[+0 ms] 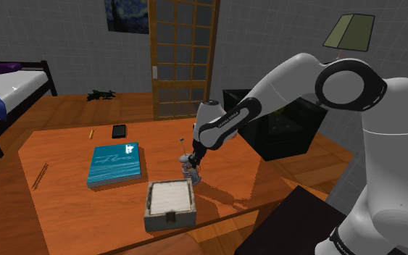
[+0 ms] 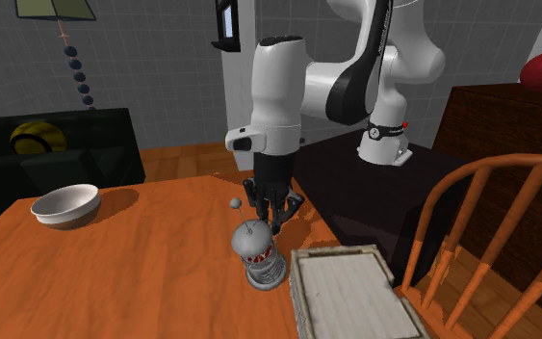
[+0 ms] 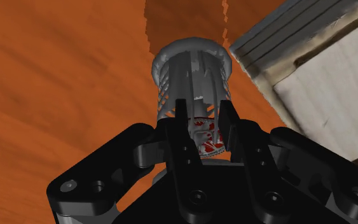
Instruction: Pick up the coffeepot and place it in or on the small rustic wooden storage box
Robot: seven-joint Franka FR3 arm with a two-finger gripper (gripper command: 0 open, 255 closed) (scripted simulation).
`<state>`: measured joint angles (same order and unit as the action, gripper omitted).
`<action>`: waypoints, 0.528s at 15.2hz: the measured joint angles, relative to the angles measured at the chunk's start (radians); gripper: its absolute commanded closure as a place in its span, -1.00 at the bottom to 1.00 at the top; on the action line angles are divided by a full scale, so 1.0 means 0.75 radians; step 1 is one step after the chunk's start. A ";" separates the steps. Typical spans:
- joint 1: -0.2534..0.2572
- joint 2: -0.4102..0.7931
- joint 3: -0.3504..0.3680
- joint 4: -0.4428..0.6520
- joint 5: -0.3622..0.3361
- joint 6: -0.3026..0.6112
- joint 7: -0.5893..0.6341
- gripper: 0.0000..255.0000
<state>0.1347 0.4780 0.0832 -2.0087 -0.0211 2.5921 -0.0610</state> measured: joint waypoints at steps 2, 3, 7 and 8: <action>-0.002 -0.029 0.003 0.000 0.003 -0.029 -0.002 1.00; -0.001 -0.044 0.004 -0.002 0.004 -0.042 0.000 1.00; -0.006 -0.098 0.007 -0.001 0.010 -0.097 -0.005 1.00; -0.005 -0.109 0.008 -0.001 0.011 -0.108 -0.004 1.00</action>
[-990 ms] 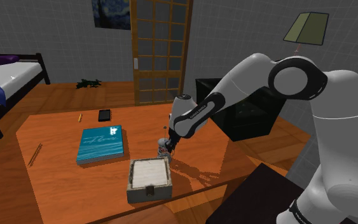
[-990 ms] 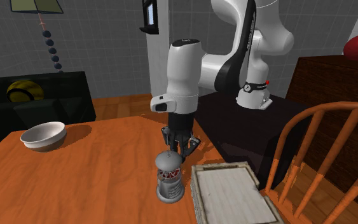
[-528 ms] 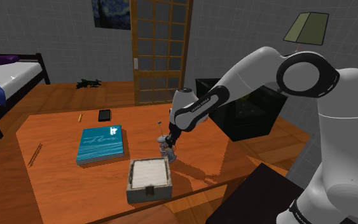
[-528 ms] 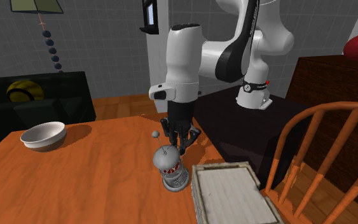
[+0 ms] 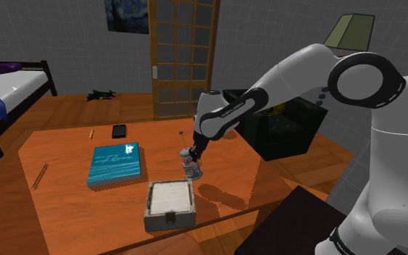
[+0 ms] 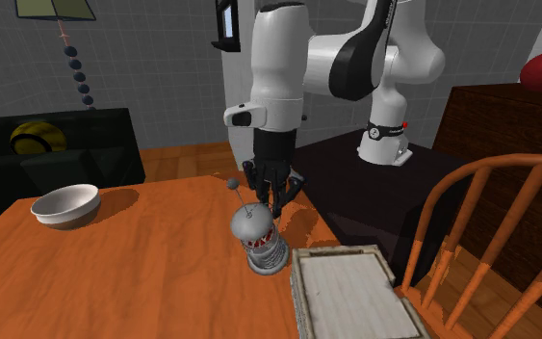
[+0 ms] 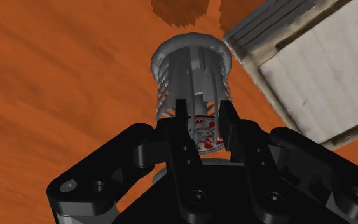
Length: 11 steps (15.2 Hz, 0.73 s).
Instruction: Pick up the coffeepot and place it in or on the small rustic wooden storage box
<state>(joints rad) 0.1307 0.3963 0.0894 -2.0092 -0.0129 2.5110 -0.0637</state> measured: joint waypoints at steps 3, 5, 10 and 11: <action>-0.001 -0.039 0.003 0.007 0.004 -0.046 0.000 1.00; -0.002 -0.059 0.004 0.018 0.006 -0.077 -0.002 1.00; -0.007 -0.114 0.006 0.038 0.013 -0.152 -0.008 1.00; -0.007 -0.127 0.007 0.039 0.014 -0.166 -0.007 1.00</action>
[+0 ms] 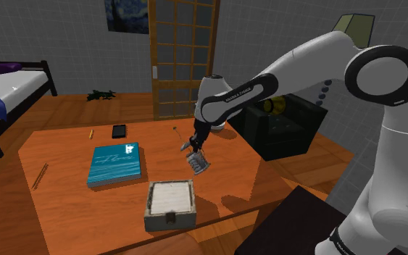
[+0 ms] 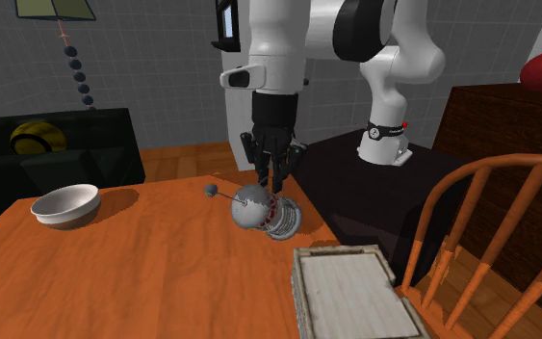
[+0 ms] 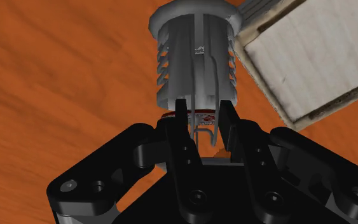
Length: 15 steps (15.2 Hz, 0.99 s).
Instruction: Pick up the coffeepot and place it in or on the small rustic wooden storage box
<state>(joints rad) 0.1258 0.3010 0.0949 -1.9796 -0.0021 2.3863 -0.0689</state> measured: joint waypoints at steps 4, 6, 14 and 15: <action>-0.001 -0.037 0.002 0.025 0.004 -0.061 -0.001 1.00; -0.001 -0.057 0.003 0.029 0.006 -0.086 0.000 1.00; 0.131 -0.122 0.070 -0.067 -0.035 -0.053 0.223 1.00; 0.152 -0.132 0.081 -0.076 -0.041 -0.055 0.258 1.00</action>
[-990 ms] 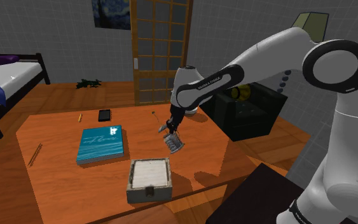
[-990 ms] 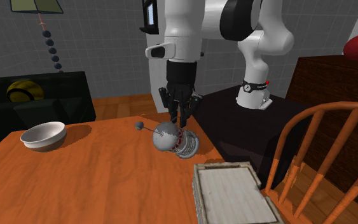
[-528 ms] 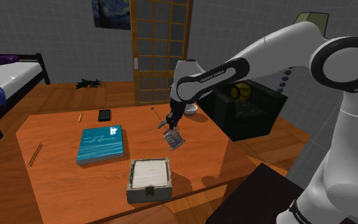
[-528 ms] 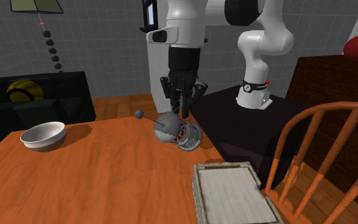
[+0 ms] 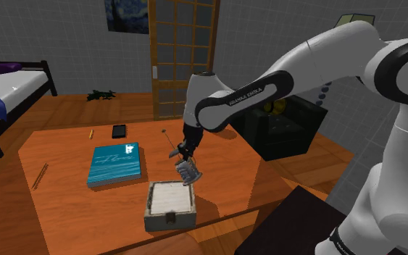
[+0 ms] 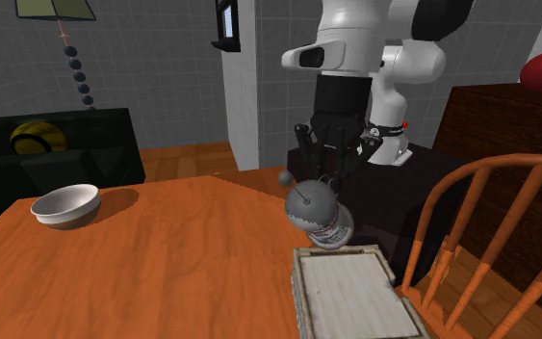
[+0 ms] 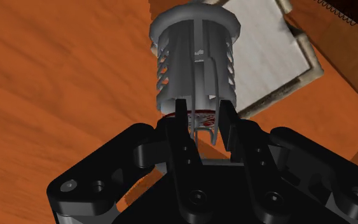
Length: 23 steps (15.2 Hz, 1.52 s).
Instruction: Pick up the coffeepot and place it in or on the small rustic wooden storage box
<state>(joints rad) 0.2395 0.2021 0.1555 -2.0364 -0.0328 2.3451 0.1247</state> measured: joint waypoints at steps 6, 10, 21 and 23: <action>0.108 -0.008 0.057 -0.038 -0.040 0.028 0.192 1.00; 0.119 0.036 0.056 -0.053 -0.058 0.085 0.217 1.00; 0.130 0.110 0.041 -0.064 -0.092 0.275 0.243 1.00; 0.127 0.105 0.039 -0.087 -0.090 0.319 0.238 1.00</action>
<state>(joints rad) 0.3344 0.2810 0.1849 -2.1013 -0.1005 2.5846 0.3031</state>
